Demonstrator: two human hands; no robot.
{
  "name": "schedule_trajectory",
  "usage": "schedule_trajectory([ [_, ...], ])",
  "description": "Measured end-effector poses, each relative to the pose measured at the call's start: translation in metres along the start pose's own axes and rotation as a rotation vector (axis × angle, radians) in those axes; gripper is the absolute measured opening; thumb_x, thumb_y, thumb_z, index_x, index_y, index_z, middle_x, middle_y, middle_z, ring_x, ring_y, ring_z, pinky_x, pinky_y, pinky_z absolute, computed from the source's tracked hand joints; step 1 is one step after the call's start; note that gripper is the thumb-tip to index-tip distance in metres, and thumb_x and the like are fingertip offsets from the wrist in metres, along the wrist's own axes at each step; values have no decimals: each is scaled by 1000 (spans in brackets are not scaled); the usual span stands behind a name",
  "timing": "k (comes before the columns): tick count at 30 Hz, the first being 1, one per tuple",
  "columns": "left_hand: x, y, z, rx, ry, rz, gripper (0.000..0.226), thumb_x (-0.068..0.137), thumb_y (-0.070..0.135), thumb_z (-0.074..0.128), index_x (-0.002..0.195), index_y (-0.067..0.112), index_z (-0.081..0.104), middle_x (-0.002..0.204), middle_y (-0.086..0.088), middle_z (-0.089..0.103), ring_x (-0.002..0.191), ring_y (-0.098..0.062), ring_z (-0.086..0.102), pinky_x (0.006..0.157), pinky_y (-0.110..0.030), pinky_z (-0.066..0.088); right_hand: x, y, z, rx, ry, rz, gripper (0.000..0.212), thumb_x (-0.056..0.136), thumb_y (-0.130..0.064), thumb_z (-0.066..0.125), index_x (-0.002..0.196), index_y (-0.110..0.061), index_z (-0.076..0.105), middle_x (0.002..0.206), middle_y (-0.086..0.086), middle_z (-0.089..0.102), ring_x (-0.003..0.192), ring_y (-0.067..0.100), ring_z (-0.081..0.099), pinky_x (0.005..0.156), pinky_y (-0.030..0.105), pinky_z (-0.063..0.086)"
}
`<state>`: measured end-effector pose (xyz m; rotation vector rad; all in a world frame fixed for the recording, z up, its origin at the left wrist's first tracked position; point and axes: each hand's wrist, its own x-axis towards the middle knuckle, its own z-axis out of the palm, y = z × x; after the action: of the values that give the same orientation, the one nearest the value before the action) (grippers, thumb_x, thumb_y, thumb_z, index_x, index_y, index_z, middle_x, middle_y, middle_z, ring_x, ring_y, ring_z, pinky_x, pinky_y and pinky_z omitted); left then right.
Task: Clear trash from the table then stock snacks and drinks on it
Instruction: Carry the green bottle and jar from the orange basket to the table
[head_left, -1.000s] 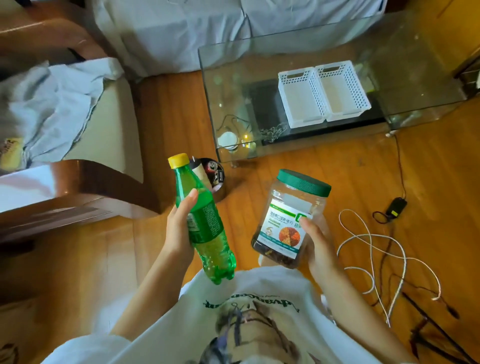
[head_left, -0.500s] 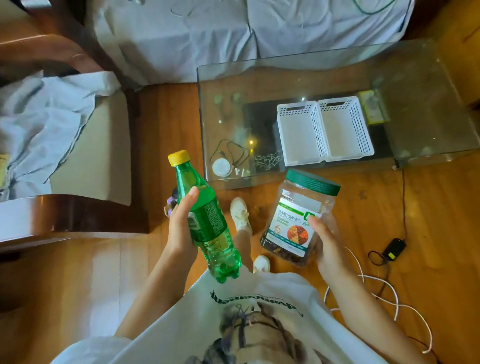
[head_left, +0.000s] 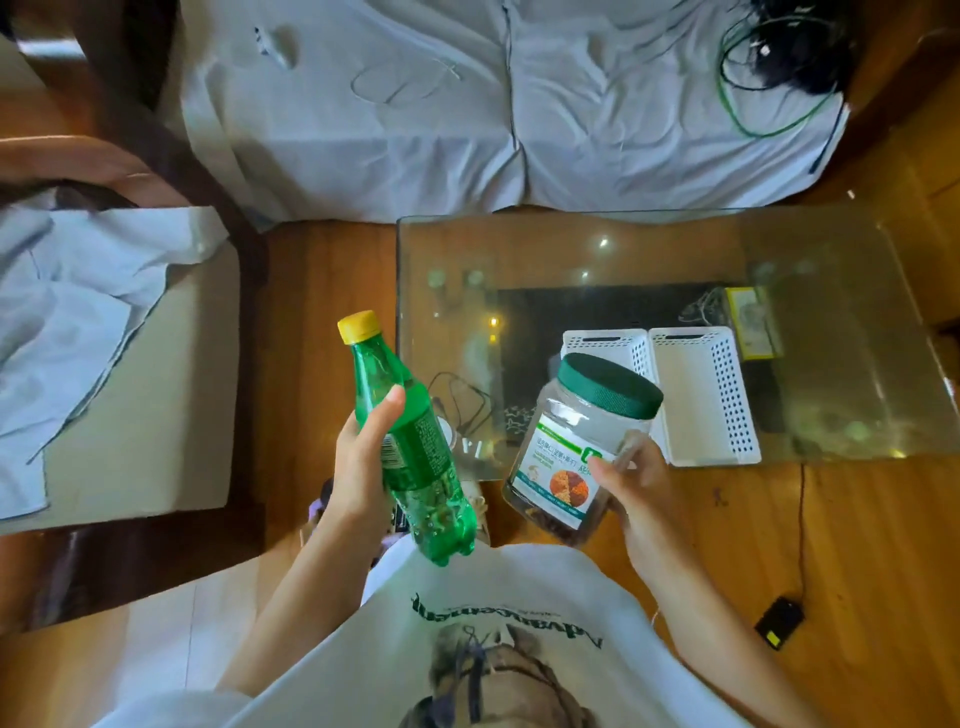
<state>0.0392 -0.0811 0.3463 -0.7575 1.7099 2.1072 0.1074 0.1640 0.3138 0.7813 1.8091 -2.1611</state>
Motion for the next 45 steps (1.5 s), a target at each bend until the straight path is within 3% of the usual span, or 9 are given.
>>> schedule_trajectory([
  [5,64,17,14,31,68,40,44,52,44,77,89,23,67,78,4,70,73,-15,67,65,-31,52,67,-15,22,-109,51,-9,68,53,-14,84,109,-21,46,122,7,54,113,20,56,80,33,56],
  [12,162,-16,28,283,145,37,50,48,24,90,90,26,63,80,14,72,72,0,68,55,-12,50,176,6,28,-219,13,44,90,49,-12,85,126,-23,39,132,1,46,124,21,47,98,49,48],
  [17,222,-51,42,313,209,-4,65,39,14,90,93,26,56,91,6,64,87,-16,62,79,-38,53,237,40,19,-425,45,99,89,57,-17,87,127,-29,34,125,-10,40,116,7,43,79,19,52],
  [20,251,-68,51,329,219,18,63,46,-2,88,85,33,52,87,11,60,81,-9,59,82,-41,53,260,57,14,-484,46,117,82,57,-18,87,119,-33,35,120,-12,41,102,1,48,67,4,42],
  [31,298,-102,44,382,153,25,69,47,-2,88,98,26,51,94,13,59,92,-14,58,88,-50,52,332,81,21,-605,-113,15,86,55,-11,87,121,-29,36,121,-12,39,101,-4,48,65,-5,41],
  [34,301,-106,41,400,119,37,72,47,-3,88,103,20,50,95,14,59,89,-4,58,85,-41,52,344,80,30,-559,-174,-50,78,55,-4,86,112,-30,40,114,-12,42,98,-21,47,68,-7,39],
  [37,304,-107,39,406,81,45,72,48,-5,87,105,17,49,98,12,59,91,-3,58,83,-35,52,354,84,32,-583,-207,-114,72,55,0,84,100,-36,42,106,-16,44,98,-18,50,70,-5,40],
  [41,306,-108,37,404,43,42,72,48,-6,86,106,18,49,102,14,58,91,1,58,81,-27,52,365,92,23,-731,-290,-65,86,57,-5,82,125,-27,33,128,-5,37,103,0,48,79,2,39],
  [45,307,-108,36,399,30,30,74,49,-3,86,108,21,48,105,16,56,95,1,56,81,-22,50,372,97,16,-827,-379,-93,96,55,-7,83,134,-20,30,135,-4,34,119,10,42,95,29,46],
])
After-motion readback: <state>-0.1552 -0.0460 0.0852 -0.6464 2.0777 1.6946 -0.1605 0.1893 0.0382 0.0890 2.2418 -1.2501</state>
